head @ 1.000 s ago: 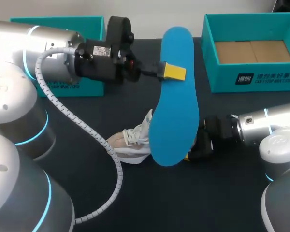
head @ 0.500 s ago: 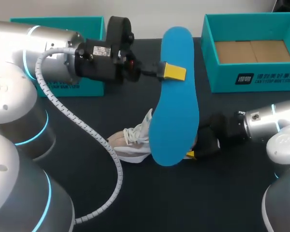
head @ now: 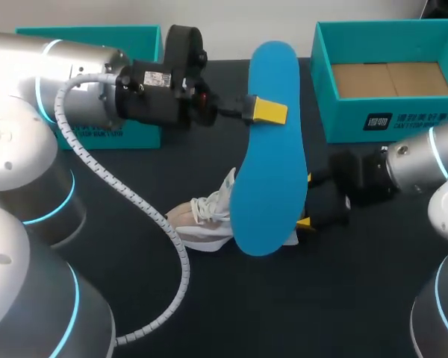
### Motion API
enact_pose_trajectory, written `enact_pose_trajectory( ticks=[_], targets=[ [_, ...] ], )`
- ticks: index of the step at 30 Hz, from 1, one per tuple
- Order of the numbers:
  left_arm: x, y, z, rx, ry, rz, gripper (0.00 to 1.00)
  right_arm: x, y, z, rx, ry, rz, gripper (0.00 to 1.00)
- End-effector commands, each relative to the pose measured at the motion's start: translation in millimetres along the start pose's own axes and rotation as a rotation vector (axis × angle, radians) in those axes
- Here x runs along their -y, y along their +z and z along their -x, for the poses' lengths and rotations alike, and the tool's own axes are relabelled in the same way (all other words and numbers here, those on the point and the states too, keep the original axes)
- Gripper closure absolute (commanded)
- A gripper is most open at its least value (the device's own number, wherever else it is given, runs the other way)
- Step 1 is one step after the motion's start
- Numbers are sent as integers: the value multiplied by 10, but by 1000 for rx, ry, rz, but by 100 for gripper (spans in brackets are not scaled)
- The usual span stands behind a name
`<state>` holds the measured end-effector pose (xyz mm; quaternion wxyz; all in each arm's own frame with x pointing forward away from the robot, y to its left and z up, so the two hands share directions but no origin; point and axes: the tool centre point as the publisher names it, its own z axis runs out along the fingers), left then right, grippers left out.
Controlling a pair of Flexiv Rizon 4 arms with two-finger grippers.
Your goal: Take the shoe out of the shoebox, open the shoe tongue, remove and reinsert the insole, then place the shoe into the shoebox
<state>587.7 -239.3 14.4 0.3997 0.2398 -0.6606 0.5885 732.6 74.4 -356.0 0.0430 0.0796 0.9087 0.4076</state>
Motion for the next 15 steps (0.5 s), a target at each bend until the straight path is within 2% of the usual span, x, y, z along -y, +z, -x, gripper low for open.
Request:
enact_pose_trajectory(
  ticks=[1,15],
  targets=[
    [-19,7,7,1,0,-2,100,-148,-102,-78,19,37,-258,0],
    [-19,7,7,1,0,-2,100,-354,-74,-105,35,184,-431,0]
  ],
)
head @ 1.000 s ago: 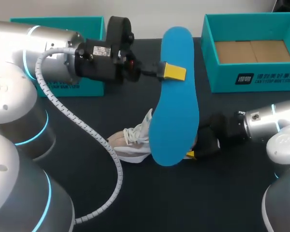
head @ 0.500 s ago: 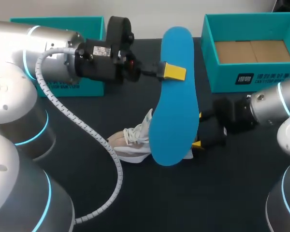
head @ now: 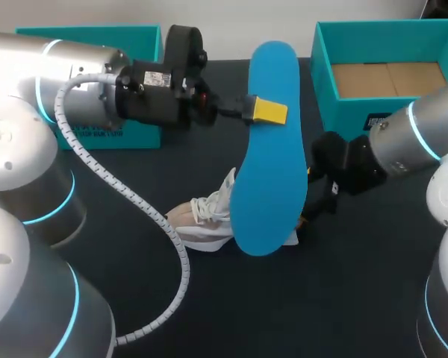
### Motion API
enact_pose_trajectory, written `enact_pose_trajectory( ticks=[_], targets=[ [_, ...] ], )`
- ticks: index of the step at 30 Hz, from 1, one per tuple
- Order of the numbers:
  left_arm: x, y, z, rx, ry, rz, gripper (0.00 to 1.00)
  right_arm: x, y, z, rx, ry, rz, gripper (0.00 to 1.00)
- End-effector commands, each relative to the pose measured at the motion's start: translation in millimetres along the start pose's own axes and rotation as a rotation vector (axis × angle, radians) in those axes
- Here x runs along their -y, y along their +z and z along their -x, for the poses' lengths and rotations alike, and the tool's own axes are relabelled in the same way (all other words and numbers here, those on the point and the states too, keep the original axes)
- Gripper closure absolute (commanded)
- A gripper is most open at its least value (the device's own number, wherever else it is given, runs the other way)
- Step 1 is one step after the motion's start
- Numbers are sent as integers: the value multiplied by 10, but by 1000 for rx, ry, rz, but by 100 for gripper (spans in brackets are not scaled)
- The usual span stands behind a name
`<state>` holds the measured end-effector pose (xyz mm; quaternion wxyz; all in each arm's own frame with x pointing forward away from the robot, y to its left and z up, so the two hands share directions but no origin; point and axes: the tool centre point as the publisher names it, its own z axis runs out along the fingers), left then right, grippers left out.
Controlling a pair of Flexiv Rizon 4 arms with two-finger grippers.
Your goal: Take the shoe out of the shoebox, open the shoe tongue, remove and reinsert the insole, then place the shoe into the shoebox
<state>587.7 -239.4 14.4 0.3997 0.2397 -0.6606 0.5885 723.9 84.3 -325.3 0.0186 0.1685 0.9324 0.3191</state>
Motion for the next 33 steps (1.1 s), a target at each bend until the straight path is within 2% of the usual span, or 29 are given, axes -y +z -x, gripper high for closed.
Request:
enact_pose_trajectory(
  ticks=[1,5,6,7,9,11,33],
  targets=[
    [-19,6,7,1,-1,-2,100,-93,59,-21,11,7,-252,0],
    [-19,6,7,1,-1,-2,100,-135,46,-30,4,19,-273,0],
    [-19,6,7,1,-1,-2,100,-148,38,-35,4,24,-291,0],
    [-19,6,7,1,-1,-2,100,-172,30,-42,11,34,-349,0],
    [-19,6,7,1,-1,-2,100,-215,13,-51,15,20,-348,0],
    [-19,6,7,1,-1,-2,100,-242,10,-52,21,12,-387,0],
    [-19,6,7,1,-1,-2,100,-83,21,12,28,-80,-374,0]
  ],
)
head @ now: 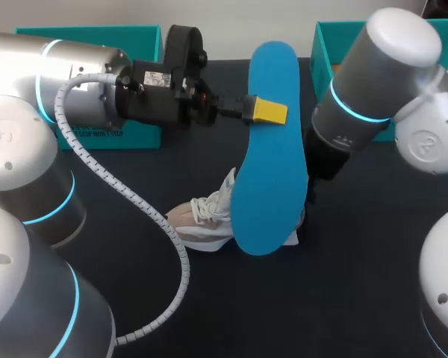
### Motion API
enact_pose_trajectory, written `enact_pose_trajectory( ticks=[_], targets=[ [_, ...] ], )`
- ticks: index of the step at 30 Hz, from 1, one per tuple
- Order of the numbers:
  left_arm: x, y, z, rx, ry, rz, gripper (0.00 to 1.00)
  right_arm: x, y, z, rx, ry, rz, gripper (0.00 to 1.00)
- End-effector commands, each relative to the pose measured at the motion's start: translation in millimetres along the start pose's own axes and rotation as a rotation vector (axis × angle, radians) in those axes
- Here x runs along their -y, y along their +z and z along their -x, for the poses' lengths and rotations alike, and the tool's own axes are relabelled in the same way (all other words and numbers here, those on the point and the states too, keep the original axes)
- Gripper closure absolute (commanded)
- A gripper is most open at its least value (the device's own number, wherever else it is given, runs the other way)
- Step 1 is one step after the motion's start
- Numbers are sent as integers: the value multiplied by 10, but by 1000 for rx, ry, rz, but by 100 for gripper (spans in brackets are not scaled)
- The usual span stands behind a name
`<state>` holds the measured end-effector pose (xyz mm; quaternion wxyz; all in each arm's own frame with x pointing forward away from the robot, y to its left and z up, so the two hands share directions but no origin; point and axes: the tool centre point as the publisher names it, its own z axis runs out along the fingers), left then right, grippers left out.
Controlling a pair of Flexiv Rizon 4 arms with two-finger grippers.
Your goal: Take the shoe out of the shoebox, open the shoe tongue, remove and reinsert the insole, then place the shoe into the shoebox
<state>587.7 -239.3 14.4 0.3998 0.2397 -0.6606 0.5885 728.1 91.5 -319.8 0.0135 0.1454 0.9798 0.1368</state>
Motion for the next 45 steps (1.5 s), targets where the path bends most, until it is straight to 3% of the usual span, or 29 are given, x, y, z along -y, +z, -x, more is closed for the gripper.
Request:
enact_pose_trajectory(
  ticks=[1,14,19,27,33,42,44,45],
  targets=[
    [-19,7,7,1,0,-2,100,9,25,-6,3,-21,-18,0],
    [-19,7,7,1,0,-2,100,6,30,-13,7,-33,-32,0],
    [-19,7,7,1,0,-2,100,-209,35,101,6,-88,-91,0],
    [-19,7,7,1,0,-2,100,-445,303,267,-1,-137,-79,0],
    [-19,7,7,1,0,-2,100,-559,581,276,-17,-156,-70,0],
    [-19,7,7,1,0,-2,100,-572,846,306,-56,-164,-82,0],
    [-19,7,7,1,0,-2,100,-565,887,317,-63,-160,-93,17],
    [-19,7,7,1,0,-2,100,-557,905,319,-67,-159,-91,38]
  ],
)
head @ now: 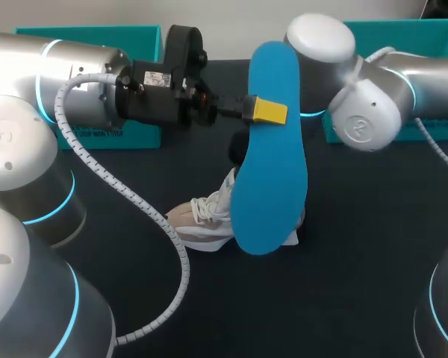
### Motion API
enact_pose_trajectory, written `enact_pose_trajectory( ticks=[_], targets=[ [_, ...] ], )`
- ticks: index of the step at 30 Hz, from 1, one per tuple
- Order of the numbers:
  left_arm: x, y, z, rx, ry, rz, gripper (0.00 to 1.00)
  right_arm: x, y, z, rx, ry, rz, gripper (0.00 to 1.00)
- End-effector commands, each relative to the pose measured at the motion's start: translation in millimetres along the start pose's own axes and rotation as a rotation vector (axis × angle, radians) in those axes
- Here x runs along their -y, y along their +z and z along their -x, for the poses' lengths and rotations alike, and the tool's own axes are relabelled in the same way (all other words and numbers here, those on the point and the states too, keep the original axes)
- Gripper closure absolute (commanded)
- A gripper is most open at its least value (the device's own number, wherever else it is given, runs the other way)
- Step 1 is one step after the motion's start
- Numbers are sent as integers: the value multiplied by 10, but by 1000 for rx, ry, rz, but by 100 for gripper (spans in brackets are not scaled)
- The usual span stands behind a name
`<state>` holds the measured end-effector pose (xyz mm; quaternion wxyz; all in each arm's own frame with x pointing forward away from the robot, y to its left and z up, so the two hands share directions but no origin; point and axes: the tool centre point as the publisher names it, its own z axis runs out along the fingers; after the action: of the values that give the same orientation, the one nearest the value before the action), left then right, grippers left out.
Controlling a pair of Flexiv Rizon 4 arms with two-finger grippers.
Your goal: Take the shoe out of the shoebox, open the shoe tongue, remove and reinsert the insole, then place the shoe into the shoebox
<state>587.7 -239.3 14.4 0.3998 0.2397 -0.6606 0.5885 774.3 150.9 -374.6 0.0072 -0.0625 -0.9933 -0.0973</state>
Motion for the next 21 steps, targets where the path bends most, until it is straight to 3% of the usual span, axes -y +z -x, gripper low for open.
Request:
enact_pose_trajectory(
  ticks=[1,3,4,5,15,21],
  targets=[
    [-19,7,7,1,0,-2,100,-33,197,57,-16,3,-4,45],
    [-19,7,7,1,0,-2,100,-17,224,50,-21,10,-7,71],
    [-19,7,7,1,0,-2,100,-9,232,43,-23,12,-7,95],
    [-19,7,7,1,0,-2,100,-3,232,34,-25,17,-9,100],
    [-19,7,7,1,0,-2,100,21,152,-30,-31,50,-21,100],
    [-19,7,7,1,0,-2,100,114,29,-53,-64,156,-10,100]
  ],
)
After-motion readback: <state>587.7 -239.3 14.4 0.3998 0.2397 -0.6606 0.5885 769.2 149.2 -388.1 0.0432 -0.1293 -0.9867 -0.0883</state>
